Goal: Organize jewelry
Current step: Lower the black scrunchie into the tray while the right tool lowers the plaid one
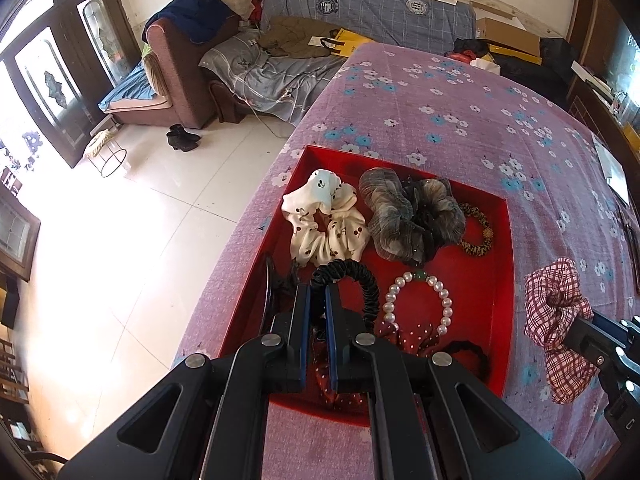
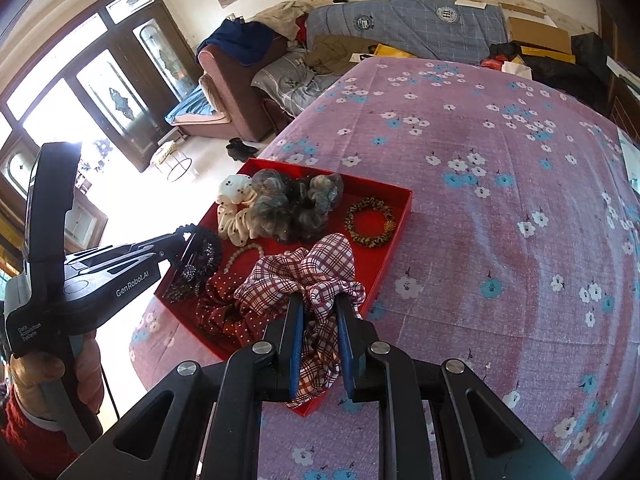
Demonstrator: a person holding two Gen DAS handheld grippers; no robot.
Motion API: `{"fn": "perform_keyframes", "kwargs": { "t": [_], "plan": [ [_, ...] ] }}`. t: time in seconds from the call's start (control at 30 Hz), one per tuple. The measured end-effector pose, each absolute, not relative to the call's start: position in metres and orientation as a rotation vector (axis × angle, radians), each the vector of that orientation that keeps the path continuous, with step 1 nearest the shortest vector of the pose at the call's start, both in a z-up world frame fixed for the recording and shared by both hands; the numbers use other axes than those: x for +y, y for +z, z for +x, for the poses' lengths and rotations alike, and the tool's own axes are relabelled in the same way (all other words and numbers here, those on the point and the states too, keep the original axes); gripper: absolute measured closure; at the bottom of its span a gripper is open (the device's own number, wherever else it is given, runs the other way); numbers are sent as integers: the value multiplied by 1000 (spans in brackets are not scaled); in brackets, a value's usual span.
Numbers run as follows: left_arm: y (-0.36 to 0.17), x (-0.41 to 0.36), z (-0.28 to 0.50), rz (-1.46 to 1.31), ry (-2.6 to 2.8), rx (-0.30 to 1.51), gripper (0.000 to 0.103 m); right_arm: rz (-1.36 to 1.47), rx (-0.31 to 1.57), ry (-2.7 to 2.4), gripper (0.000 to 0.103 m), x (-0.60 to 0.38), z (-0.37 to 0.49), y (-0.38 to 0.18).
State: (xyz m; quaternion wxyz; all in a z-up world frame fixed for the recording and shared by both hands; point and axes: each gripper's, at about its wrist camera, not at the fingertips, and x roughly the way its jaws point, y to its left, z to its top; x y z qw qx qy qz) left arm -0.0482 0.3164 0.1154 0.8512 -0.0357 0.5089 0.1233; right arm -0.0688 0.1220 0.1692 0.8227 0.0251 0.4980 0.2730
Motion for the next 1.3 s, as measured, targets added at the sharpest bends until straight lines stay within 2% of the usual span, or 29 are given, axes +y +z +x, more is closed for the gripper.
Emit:
{"fn": "perform_keyframes", "kwargs": {
  "t": [0.57, 1.3],
  "plan": [
    [100, 324, -26, -82, 250, 1111, 96, 82, 1062, 537, 84, 126, -31, 166],
    [85, 322, -21, -111, 223, 1159, 96, 101, 1163, 598, 84, 144, -36, 132]
  ]
}}
